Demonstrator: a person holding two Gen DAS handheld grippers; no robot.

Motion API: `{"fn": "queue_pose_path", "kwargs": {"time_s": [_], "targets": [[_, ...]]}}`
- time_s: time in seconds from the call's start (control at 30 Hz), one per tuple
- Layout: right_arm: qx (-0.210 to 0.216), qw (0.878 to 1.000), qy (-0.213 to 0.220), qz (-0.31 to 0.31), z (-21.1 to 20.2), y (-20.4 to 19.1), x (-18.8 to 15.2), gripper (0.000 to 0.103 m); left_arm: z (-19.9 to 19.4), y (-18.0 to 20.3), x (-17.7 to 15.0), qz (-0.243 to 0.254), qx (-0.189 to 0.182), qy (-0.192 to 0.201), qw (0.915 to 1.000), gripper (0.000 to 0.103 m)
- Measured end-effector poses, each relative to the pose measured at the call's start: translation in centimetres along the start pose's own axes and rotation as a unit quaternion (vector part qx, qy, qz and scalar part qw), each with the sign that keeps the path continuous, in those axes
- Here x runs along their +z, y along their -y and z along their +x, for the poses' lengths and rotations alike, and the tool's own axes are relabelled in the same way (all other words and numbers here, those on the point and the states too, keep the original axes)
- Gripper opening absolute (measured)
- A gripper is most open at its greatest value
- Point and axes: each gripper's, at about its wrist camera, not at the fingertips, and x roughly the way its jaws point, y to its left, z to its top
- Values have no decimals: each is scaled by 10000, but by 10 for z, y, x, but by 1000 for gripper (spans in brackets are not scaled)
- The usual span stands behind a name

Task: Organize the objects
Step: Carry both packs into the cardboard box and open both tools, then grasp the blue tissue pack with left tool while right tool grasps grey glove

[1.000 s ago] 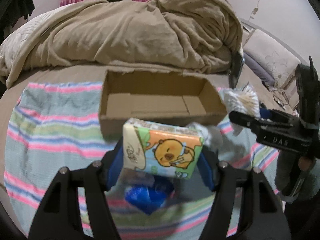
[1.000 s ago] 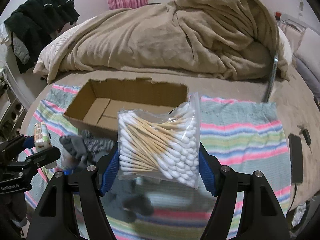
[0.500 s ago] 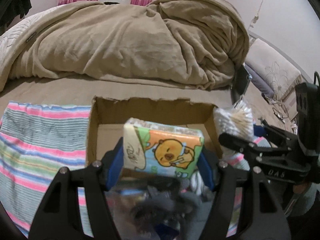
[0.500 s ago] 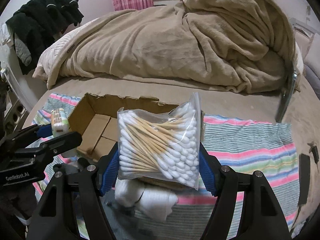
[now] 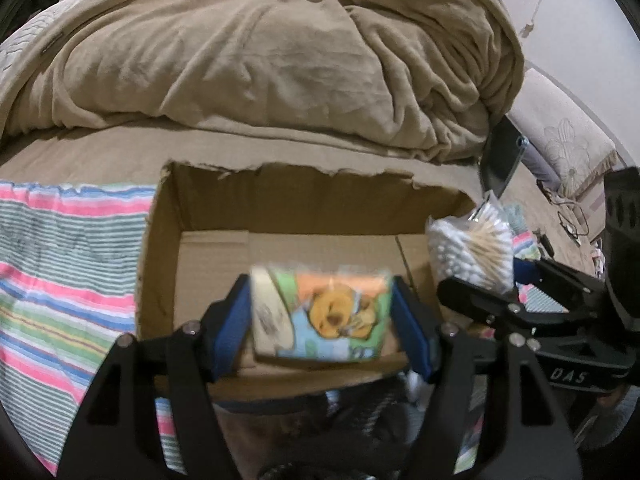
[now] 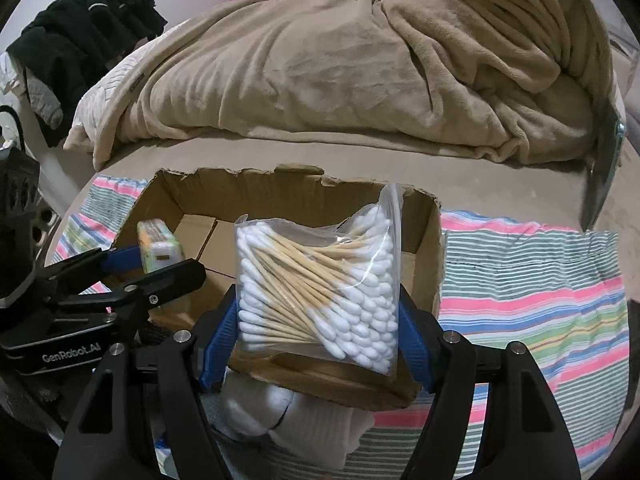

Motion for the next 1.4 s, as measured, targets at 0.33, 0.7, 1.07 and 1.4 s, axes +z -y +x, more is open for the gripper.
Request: {"fn": "queue_pose_path", "kwargs": {"time_s": [0.33,0.7,1.07,1.4], "targets": [[-107,9998,170,-27,-19,-2,2,80,-34,-9,4,-313,17,258,9992,80],[-139,9991,378,-99,-63,-21,-9,80,-83,-5,-22,-211,150,366,9990,81],[-223,9987,433,-150,-93,-31,-29,80,-111,-2,-54,-228,158,322,9991,81],[-272,9989,352,-149,-101,-43,-53,80,-117,0,-89,-94,254,156,9995,81]]}}
